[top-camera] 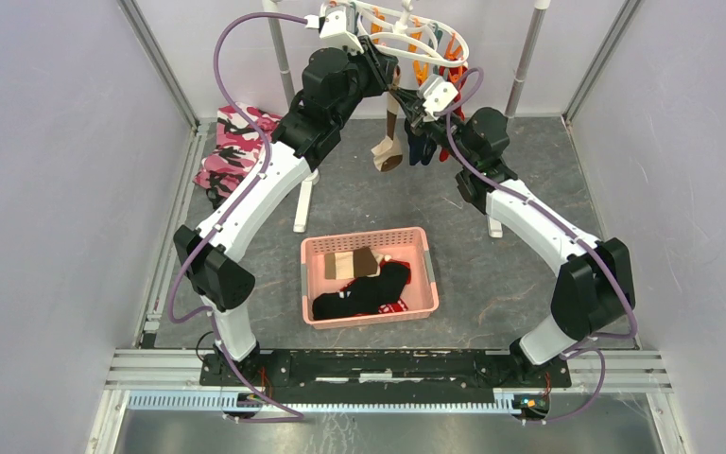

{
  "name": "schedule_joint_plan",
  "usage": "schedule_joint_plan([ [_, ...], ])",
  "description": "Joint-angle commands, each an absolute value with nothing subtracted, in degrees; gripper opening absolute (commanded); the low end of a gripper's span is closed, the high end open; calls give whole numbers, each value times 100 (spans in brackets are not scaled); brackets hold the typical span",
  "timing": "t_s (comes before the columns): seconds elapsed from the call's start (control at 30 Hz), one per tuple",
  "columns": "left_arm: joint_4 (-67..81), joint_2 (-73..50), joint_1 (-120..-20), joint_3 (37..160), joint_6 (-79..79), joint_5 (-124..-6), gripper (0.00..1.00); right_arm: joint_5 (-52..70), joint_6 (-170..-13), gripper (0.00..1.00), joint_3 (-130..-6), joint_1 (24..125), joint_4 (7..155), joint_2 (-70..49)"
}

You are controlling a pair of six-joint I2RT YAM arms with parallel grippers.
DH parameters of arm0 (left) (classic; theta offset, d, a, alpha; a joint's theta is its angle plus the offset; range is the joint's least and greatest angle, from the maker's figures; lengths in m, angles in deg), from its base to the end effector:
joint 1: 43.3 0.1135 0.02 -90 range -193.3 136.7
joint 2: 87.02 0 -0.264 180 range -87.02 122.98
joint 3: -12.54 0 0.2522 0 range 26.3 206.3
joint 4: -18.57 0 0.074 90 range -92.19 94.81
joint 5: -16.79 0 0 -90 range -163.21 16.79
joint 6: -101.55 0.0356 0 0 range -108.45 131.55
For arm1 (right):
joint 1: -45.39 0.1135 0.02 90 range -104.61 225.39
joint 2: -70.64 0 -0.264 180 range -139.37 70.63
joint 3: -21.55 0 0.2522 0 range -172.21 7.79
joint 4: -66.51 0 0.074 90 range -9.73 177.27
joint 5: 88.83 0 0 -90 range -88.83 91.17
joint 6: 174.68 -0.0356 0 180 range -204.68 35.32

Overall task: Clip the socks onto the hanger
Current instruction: Clamp the sock onto the hanger.

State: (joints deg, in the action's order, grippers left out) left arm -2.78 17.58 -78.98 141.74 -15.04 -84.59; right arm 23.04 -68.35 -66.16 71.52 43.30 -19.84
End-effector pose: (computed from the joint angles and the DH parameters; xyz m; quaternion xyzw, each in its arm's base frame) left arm 0.3490 -0.2419 0.4801 -0.0177 0.6869 -0.3157 0.6543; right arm 0.3303 0.1768 0.4027 -0.3480 0.4656 0.1767 0.7942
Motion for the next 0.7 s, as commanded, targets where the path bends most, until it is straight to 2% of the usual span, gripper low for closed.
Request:
schedule_joint_plan([
  [0.0, -170, 1511, -7874, 14254, -1658, -8367, 9, 2205, -6879, 0, -6934, 7124, 4163, -2016],
  [0.5, -177, 1511, -7872, 14271, -1682, -8375, 12, 2187, -6851, 0, -7053, 7128, 4178, -2028],
  [0.57, -181, 1511, -7872, 14280, -1699, -8369, 17, 2187, -6851, 0, -7027, 7121, 4184, -2023],
  [0.67, -192, 1487, -7872, 14284, -1718, -8371, 32, 2183, -6856, 0, -6988, 7117, 4187, -2001],
])
